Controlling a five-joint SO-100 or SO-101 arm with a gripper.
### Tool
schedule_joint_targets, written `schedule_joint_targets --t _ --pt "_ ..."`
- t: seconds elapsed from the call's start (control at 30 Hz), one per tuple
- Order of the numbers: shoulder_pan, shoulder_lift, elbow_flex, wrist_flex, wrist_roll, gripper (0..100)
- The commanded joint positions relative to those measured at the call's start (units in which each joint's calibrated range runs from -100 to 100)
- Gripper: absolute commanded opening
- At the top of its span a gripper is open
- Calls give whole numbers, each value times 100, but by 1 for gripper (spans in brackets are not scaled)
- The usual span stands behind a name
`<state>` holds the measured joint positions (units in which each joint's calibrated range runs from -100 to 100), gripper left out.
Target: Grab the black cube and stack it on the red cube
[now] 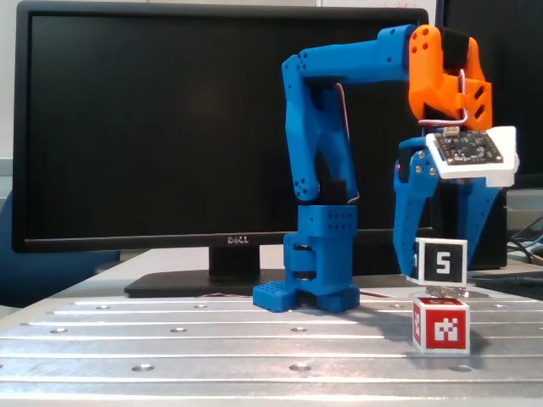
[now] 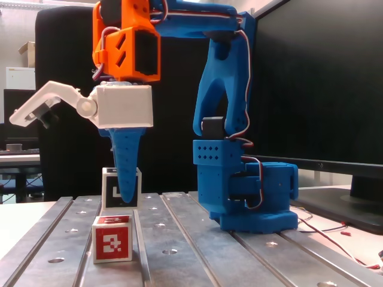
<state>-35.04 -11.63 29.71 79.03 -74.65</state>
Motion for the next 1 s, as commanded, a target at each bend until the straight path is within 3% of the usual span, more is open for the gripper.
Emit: schedule_joint_targets --t 0.0,0.97 --pt "1 52 -343 -118 -47 13" --pt "200 102 -99 -408 -52 13"
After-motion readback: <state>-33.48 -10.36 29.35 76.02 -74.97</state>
